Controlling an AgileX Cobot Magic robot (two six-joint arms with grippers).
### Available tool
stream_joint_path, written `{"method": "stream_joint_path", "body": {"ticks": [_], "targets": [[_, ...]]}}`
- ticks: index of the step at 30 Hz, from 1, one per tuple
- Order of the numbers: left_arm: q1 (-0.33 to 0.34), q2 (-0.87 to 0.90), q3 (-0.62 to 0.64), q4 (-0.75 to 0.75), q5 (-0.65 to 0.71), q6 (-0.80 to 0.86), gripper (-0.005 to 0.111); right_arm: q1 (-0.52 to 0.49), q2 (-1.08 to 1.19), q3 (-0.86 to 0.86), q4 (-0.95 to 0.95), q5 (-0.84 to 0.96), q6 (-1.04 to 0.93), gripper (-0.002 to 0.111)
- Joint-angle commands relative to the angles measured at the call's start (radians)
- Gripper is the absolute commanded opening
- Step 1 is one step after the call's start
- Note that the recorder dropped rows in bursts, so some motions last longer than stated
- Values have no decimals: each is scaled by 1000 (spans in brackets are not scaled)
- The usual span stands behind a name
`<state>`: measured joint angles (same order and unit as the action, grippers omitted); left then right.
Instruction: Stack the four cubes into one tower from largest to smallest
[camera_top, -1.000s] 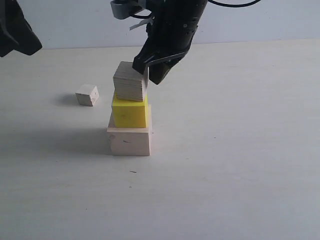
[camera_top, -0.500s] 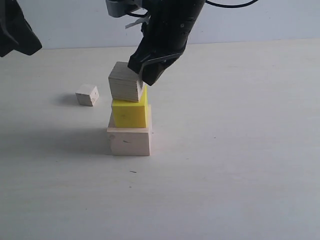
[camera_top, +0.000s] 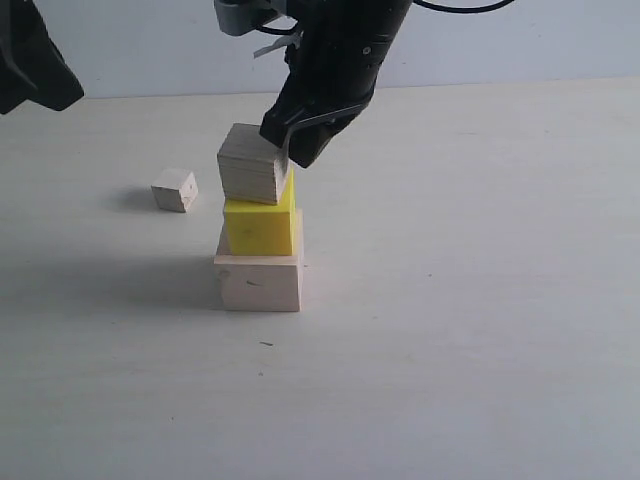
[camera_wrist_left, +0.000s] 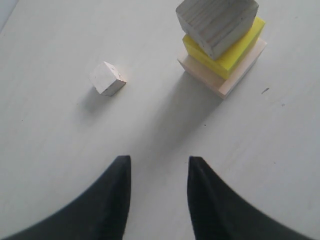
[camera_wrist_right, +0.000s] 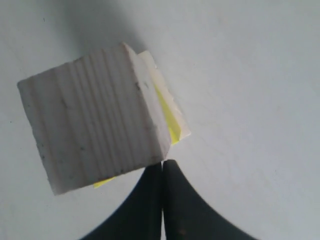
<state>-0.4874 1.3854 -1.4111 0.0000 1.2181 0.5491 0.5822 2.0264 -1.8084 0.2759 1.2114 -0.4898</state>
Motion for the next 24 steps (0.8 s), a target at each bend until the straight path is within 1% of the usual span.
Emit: {"method": "stream_joint_path", "body": {"ticks": [1, 17, 24], "targets": [[-1, -7, 4, -9, -8, -7, 38, -2, -11, 3, 0, -33, -13, 0], [-1, -7, 4, -9, -8, -7, 38, -2, -6, 3, -37, -76, -15, 0], [-1, -7, 4, -9, -8, -7, 38, -2, -6, 3, 6, -87, -23, 0]]}}
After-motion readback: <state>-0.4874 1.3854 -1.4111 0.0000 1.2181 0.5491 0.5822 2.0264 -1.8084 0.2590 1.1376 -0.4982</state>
